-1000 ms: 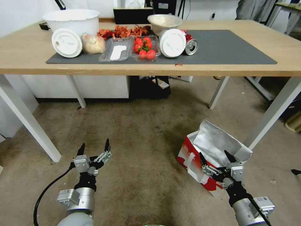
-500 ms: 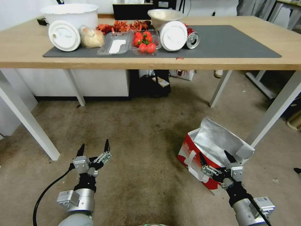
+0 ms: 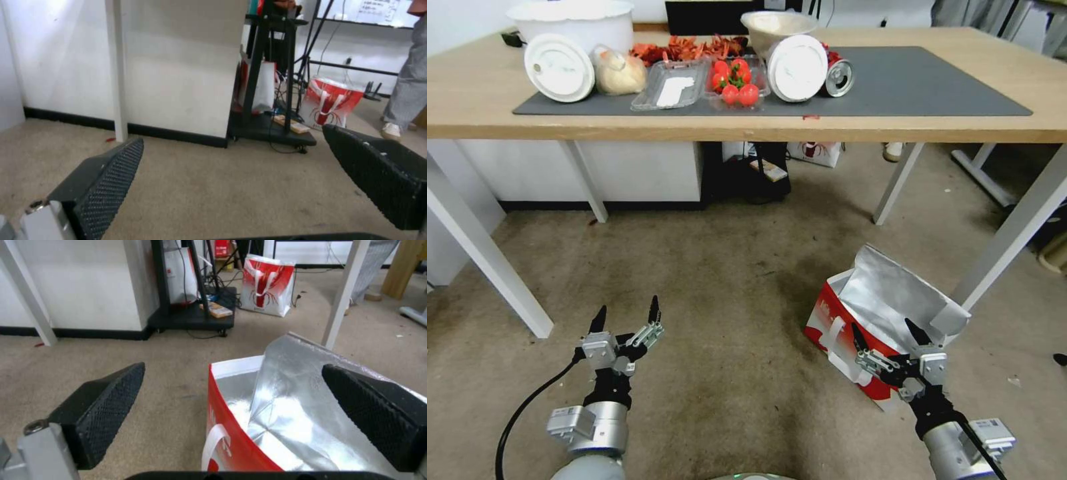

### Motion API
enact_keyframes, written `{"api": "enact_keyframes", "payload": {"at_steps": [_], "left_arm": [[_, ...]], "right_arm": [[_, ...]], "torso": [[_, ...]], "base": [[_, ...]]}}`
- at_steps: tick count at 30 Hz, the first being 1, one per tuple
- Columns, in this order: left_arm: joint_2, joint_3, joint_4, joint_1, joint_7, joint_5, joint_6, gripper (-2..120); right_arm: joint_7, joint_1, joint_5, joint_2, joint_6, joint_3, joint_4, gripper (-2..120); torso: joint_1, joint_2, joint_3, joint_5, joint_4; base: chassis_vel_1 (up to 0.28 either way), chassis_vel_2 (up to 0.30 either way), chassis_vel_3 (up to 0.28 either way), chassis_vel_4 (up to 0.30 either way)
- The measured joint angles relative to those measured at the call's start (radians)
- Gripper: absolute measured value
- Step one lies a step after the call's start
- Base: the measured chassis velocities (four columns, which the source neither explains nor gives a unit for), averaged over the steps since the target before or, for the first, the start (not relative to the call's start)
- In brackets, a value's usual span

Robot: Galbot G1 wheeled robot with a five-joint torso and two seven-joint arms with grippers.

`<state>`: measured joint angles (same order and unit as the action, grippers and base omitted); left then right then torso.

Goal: Pick up the food delivery bag from the floor and place it on the table.

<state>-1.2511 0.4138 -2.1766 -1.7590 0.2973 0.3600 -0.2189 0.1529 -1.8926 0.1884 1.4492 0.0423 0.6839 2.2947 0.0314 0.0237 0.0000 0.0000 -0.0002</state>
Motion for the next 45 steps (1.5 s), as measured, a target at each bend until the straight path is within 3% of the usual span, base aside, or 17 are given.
{"api": "enact_keyframes", "payload": {"at_steps": [8, 12, 15, 17, 18, 21, 22, 25, 26, 27, 29, 30, 34, 42, 45], "left_arm": [[0.006, 0.004, 0.005, 0.005, -0.02, -0.005, -0.008, 100], [0.01, 0.009, -0.001, 0.003, -0.06, -0.004, 0.002, 100], [0.013, 0.013, -0.001, 0.003, -0.078, -0.005, 0.003, 100], [0.015, 0.015, 0.002, 0.002, -0.085, -0.006, 0.003, 100], [0.015, 0.015, 0.002, 0.002, -0.085, -0.006, 0.003, 100], [0.014, 0.015, 0.006, 0.0, -0.087, -0.016, 0.003, 100], [0.014, 0.015, 0.006, 0.0, -0.087, -0.016, 0.003, 100], [0.009, 0.013, 0.006, 0.0, -0.087, -0.021, 0.004, 100], [0.005, 0.012, 0.006, 0.0, -0.087, -0.022, 0.004, 100], [0.005, 0.012, 0.006, 0.0, -0.087, -0.022, 0.004, 100], [0.0, 0.011, 0.006, 0.0, -0.087, -0.025, 0.004, 100], [0.0, 0.011, 0.006, 0.0, -0.087, -0.025, 0.004, 100], [-0.007, 0.015, 0.007, -0.002, -0.085, -0.032, 0.003, 100], [-0.023, 0.013, 0.016, 0.001, -0.083, -0.041, 0.003, 100], [-0.025, 0.011, 0.017, 0.001, -0.081, -0.042, 0.003, 100]], "right_arm": [[0.007, -0.001, 0.001, -0.01, 0.001, 0.0, 0.009, 100], [0.022, 0.001, 0.02, -0.055, 0.008, 0.017, 0.011, 100], [0.05, 0.016, 0.069, -0.12, 0.0, 0.05, 0.005, 100], [0.106, 0.039, 0.152, -0.209, -0.014, 0.113, -0.03, 100], [0.106, 0.039, 0.152, -0.209, -0.014, 0.113, -0.03, 100], [0.21, 0.081, 0.284, -0.355, -0.028, 0.197, -0.124, 100], [0.21, 0.081, 0.284, -0.355, -0.028, 0.197, -0.124, 100], [0.27, 0.13, 0.36, -0.481, -0.044, 0.229, -0.221, 100], [0.31, 0.167, 0.392, -0.559, -0.062, 0.231, -0.286, 100], [0.31, 0.167, 0.392, -0.559, -0.062, 0.231, -0.286, 100], [0.369, 0.235, 0.424, -0.669, -0.084, 0.213, -0.392, 100], [0.369, 0.235, 0.424, -0.669, -0.084, 0.213, -0.392, 100], [0.425, 0.349, 0.436, -0.8, -0.1, 0.135, -0.558, 100], [0.432, 0.498, 0.463, -0.929, -0.075, -0.016, -0.731, 100], [0.435, 0.524, 0.464, -0.939, -0.071, -0.047, -0.751, 100]], "torso": [[0.0, 0.003, 0.0, -0.0001, 0.0], [0.001, 0.004, 0.0, 0.0001, -0.0001], [0.001, 0.005, 0.0, 0.0001, 0.0], [0.001, 0.005, 0.0, 0.0001, 0.0], [0.001, 0.005, 0.0, 0.0001, 0.0], [0.001, 0.006, 0.0, 0.0006, -0.0001], [0.001, 0.006, 0.0, 0.0006, -0.0001], [0.001, 0.006, 0.0, 0.0004, -0.0001], [0.001, 0.007, 0.0, 0.0006, 0.0001], [0.001, 0.007, 0.0, 0.0006, 0.0001], [0.001, 0.007, 0.0, 0.0001, 0.0003], [0.001, 0.007, 0.0, 0.0001, 0.0003], [0.002, 0.007, 0.0, 0.0005, -0.0001], [0.002, 0.008, 0.0, -0.0002, -0.0001], [0.002, 0.008, 0.0, -0.0002, -0.0002]], "base": [[0.0, 0.0, 0.0, 0.0], [0.0, 0.0, 0.0, 0.0], [0.0, 0.0, 0.0, 0.0], [0.0, 0.0, 0.0, 0.0], [0.0, 0.0, 0.0, 0.0], [0.0, 0.0, 0.0, 0.0], [0.0, 0.0, 0.0, 0.0], [0.0, 0.0, 0.0, 0.0], [0.0, 0.0, 0.0, 0.0], [0.0, 0.0, 0.0, 0.0], [0.0, 0.0, 0.0, 0.0], [0.0, 0.0, 0.0, 0.0], [0.0, 0.0, 0.0, 0.0], [0.0, 0.0, 0.0, 0.0], [0.0, 0.0, 0.0, 0.0]]}}
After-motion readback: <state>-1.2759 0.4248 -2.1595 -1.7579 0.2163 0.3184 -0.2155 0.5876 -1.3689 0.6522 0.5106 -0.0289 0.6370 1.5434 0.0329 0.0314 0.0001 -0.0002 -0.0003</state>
